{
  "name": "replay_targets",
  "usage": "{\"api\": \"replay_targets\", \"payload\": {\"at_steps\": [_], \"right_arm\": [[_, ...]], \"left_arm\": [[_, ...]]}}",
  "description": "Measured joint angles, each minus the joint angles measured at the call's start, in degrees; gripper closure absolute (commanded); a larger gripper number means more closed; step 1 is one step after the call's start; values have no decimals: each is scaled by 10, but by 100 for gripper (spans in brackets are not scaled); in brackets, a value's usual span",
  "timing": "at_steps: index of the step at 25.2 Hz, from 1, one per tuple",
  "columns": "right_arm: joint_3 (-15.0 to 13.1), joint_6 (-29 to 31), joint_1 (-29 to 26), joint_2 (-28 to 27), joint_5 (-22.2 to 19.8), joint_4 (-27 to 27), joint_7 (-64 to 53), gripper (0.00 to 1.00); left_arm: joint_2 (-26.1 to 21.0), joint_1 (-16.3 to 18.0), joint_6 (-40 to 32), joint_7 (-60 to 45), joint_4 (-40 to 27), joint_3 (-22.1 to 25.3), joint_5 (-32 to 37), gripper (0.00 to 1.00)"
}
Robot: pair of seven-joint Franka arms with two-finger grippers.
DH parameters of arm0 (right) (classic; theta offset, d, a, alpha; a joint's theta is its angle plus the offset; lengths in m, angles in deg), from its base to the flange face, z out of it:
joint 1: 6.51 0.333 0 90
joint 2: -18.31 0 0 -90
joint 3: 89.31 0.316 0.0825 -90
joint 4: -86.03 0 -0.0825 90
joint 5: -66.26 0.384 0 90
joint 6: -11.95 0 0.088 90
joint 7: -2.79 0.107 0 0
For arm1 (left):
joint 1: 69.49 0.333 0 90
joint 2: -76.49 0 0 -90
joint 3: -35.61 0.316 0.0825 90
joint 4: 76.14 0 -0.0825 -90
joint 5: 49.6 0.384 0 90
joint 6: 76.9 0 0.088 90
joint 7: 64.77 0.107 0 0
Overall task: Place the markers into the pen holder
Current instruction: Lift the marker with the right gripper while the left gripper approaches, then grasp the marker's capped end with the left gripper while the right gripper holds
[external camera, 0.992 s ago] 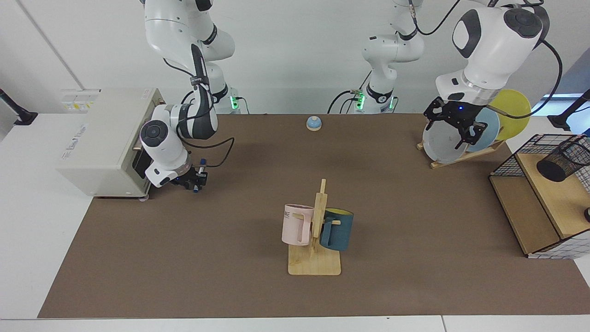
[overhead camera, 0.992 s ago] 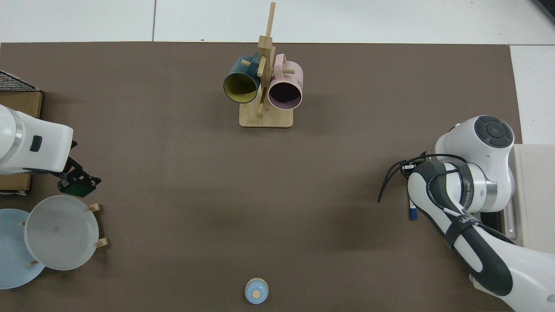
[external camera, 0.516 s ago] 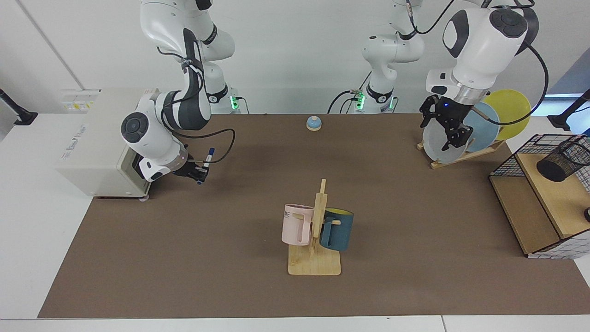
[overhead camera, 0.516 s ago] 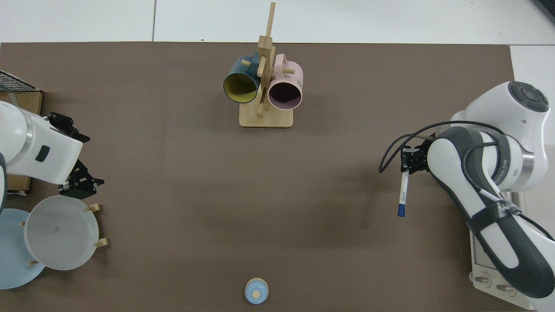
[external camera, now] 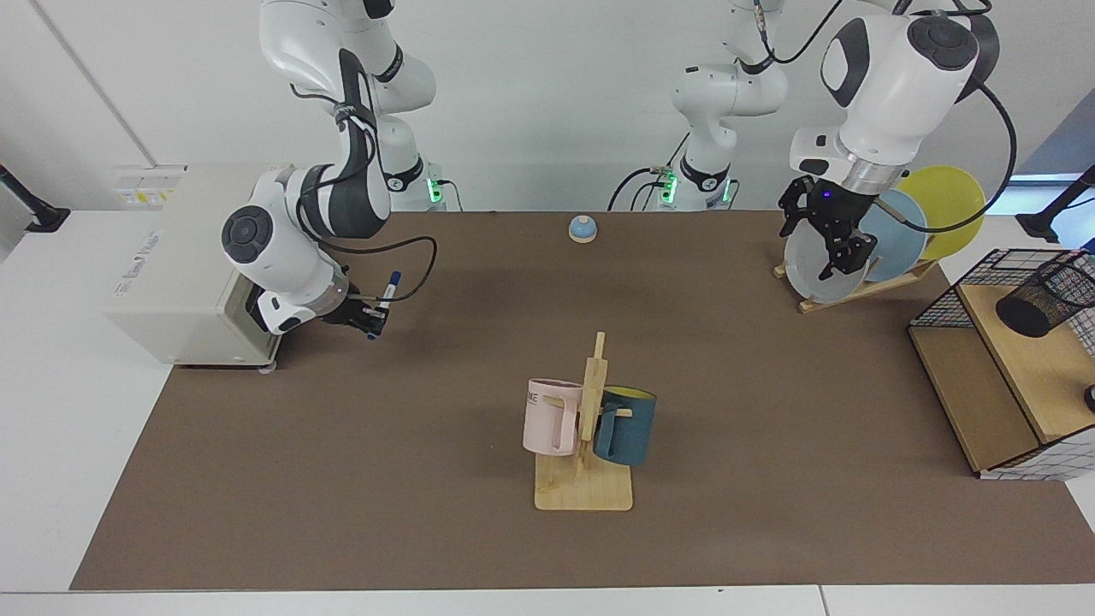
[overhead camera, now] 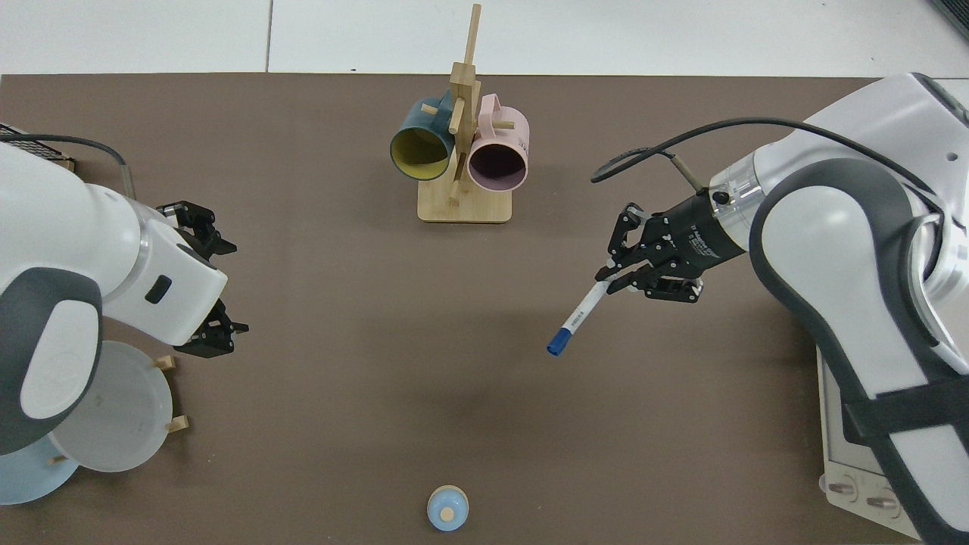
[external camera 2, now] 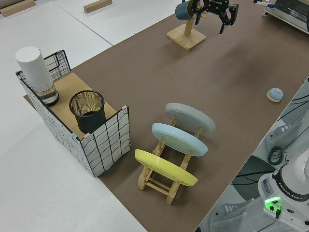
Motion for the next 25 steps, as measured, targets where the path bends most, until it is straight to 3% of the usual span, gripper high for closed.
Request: {"api": "replay_targets", "payload": {"at_steps": [8,14,19,25], "right_arm": [[2,37,30,-8,101,-21,142,100],[2,116,59,-19,158,-30,263,100],[3,184,104,-22,168,-35,327,100],[3,219,133,-27,168,-35,347,100]], "left_arm": [[1,-29,7,-107,0,-15,-23,0],[8,-29,10,-151,21,-36,-25,0],[16,-29,7,-203,48,-65,-15,0],[16,-30,8,-265,64,-114,31,0]]}}
